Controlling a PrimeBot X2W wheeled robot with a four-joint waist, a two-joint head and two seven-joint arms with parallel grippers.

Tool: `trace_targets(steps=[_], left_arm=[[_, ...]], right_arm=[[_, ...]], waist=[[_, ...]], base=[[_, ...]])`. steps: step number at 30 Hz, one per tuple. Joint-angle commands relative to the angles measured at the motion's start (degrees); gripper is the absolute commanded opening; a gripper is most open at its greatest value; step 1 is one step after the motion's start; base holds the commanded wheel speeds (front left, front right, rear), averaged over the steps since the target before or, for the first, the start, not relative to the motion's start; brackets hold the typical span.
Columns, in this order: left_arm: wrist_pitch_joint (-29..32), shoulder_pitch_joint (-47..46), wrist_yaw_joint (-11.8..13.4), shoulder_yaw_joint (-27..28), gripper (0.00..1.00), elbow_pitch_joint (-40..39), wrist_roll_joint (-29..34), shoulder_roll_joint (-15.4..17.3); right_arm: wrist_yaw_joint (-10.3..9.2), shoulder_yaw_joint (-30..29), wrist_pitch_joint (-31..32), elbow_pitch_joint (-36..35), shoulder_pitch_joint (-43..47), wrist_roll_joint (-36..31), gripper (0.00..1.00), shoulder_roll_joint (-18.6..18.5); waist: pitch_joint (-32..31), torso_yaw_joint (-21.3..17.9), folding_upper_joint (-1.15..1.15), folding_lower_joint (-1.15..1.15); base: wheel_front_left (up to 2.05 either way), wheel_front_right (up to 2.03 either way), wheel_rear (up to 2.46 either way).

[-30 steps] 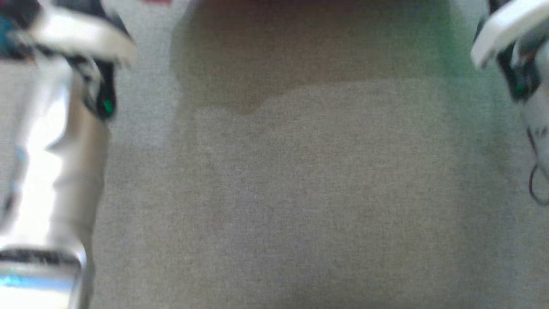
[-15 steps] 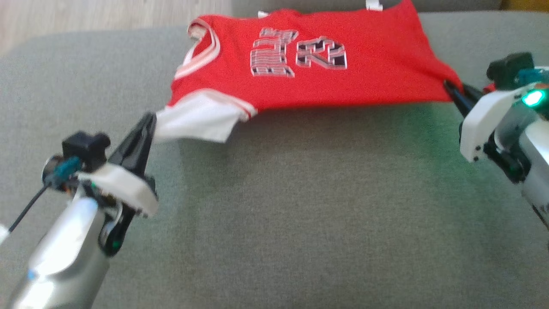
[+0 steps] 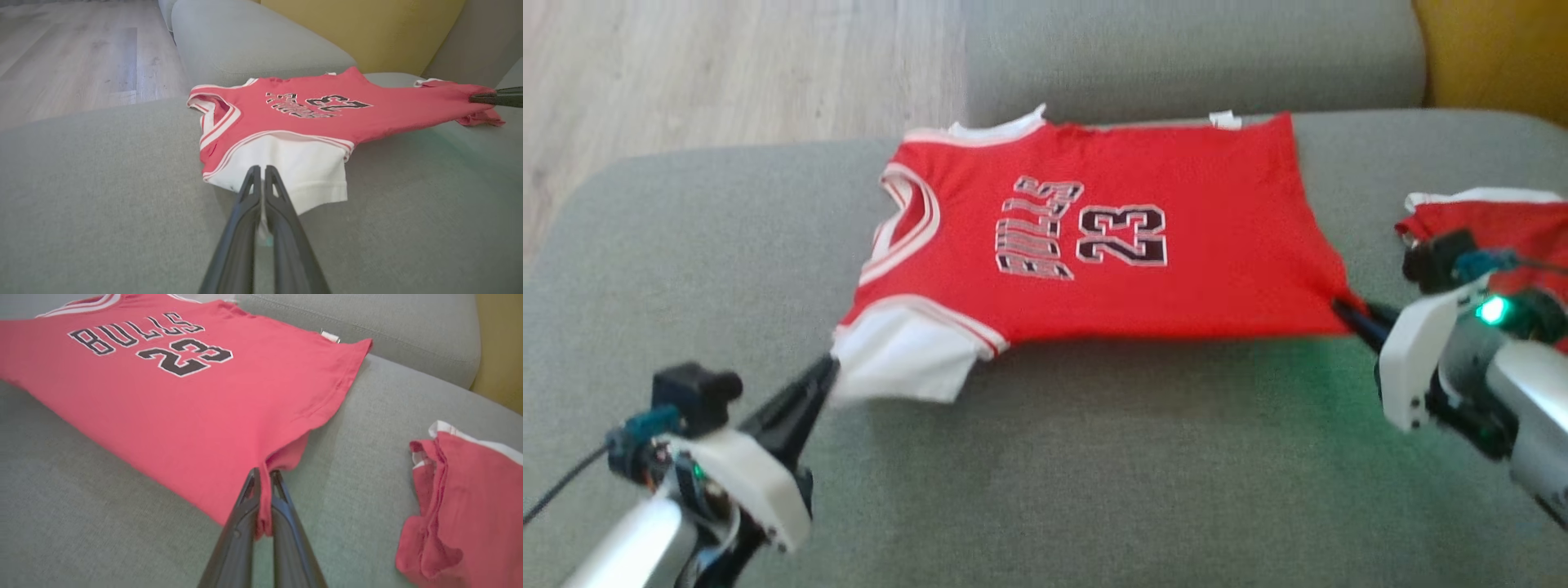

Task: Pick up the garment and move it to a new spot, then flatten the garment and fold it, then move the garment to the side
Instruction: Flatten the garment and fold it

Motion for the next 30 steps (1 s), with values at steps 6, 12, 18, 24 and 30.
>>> trace_targets(steps=[6,12,18,24,30], left_arm=[[3.9,2.87,0.88,2.0,0.0,-8.42,-2.56,6.14],[6.2,6.05,1.76,2.29,0.0,-13.34,-4.47,8.55],[7.75,5.9,2.4,2.08,0.0,-14.66,-4.64,9.21],[9.32,2.38,3.4,2.2,0.0,-12.95,-3.46,9.03],[12.42,-3.65,3.17,0.97,0.0,-9.76,-0.64,9.16]], right_arm=[[-0.05,2.48,2.95,-4.95,3.35,5.31,0.0,-3.89],[-0.05,3.66,4.85,-9.5,5.07,9.26,0.0,-6.39],[-0.05,3.53,4.67,-10.25,4.47,9.6,0.0,-7.1],[-0.05,2.86,4.65,-9.74,2.72,9.5,0.0,-6.48],[-0.05,1.56,6.21,-8.66,0.1,10.83,0.0,-5.26]], waist=[[-3.15,0.51,0.0,0.01],[-3.56,0.58,0.0,0.01],[-2.44,0.62,0.0,0.01],[-0.12,0.22,0.0,0.01],[2.35,-0.25,0.0,0.01]], base=[[0.0,0.0,0.0],[0.0,0.0,0.0],[0.0,0.0,0.0],[0.0,0.0,0.0],[0.0,0.0,0.0]])
